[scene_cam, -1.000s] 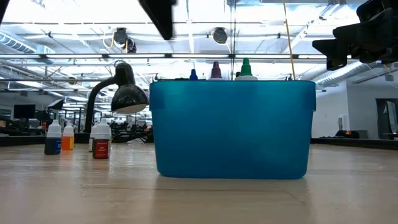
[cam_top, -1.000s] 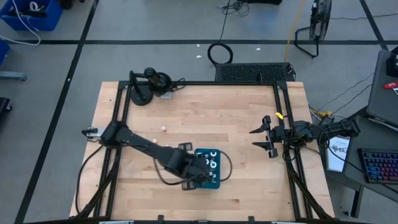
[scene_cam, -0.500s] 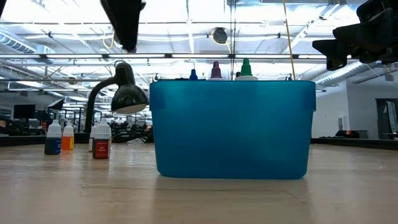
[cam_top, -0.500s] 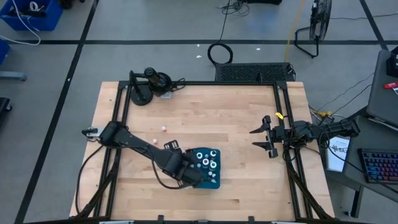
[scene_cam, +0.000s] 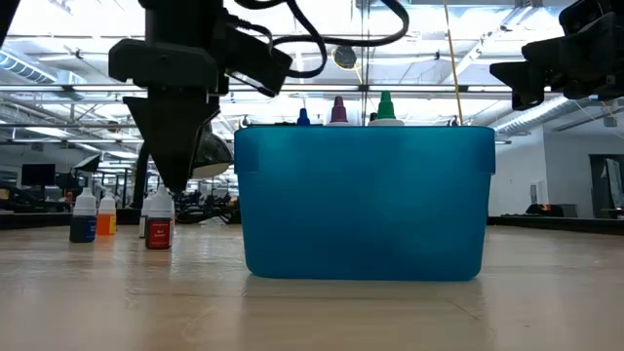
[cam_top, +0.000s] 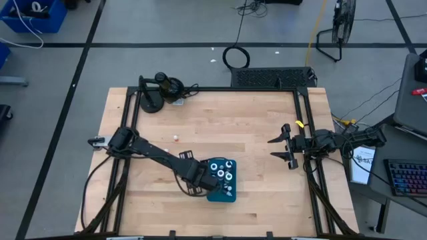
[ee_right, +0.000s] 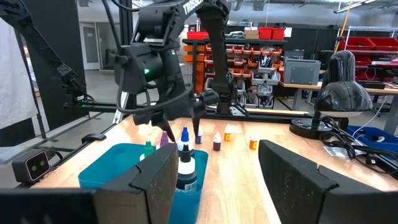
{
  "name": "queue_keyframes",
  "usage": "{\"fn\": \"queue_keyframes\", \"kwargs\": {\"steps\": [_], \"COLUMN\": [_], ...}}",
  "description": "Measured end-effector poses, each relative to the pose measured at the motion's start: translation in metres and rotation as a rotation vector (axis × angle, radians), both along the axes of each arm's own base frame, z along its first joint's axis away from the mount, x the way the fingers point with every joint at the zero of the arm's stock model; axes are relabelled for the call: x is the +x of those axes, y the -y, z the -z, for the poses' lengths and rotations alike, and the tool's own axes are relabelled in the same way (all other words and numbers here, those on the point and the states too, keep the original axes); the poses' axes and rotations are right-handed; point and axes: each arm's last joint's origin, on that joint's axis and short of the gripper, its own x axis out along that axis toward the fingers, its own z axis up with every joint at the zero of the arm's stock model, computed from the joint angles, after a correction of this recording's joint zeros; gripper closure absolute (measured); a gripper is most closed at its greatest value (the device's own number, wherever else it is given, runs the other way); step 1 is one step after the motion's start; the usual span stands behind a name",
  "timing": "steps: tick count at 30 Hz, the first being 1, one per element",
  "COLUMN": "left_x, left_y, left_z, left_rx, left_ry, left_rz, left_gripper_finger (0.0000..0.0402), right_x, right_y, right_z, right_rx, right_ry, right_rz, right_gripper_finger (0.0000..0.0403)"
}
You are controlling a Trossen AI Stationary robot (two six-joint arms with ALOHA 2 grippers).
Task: Pick & Place food coloring
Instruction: Put the red small food coloring bottle into the blue bin
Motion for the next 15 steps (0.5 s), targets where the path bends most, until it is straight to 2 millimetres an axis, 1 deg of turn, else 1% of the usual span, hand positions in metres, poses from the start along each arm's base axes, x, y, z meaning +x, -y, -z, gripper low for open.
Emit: {"fn": "queue_keyframes", "kwargs": {"steps": [4, 9, 11, 13, 15], "left_x": [0.002, -0.003, -0.006, -0.013, -0.024], "left_y": [-0.002, -0.004, -0.006, -0.009, -0.013], "left_z": [0.007, 0.012, 0.006, -0.007, -0.022], "left_rx": [-0.042, -0.038, -0.041, -0.022, 0.003], "left_ry": [0.007, -0.019, -0.004, 0.042, 0.121], "left_rz": [0.036, 0.038, 0.043, 0.049, 0.046], "left_gripper_finger": [0.0170, 0.0185, 0.0190, 0.0194, 0.0198], "right_x": [0.000, 0.000, 0.000, 0.000, 0.000], "right_y": [0.000, 0.000, 0.000, 0.000, 0.000], "right_z": [0.000, 0.000, 0.000, 0.000, 0.000], "right_rx": [0.000, 0.000, 0.000, 0.000, 0.000], "right_ry": [0.000, 0.000, 0.000, -0.001, 0.000], "right_rz": [0.000, 0.000, 0.000, 0.000, 0.000], "right_gripper_finger": [0.0190, 0.0190, 0.0190, 0.0191, 0.0190]}}
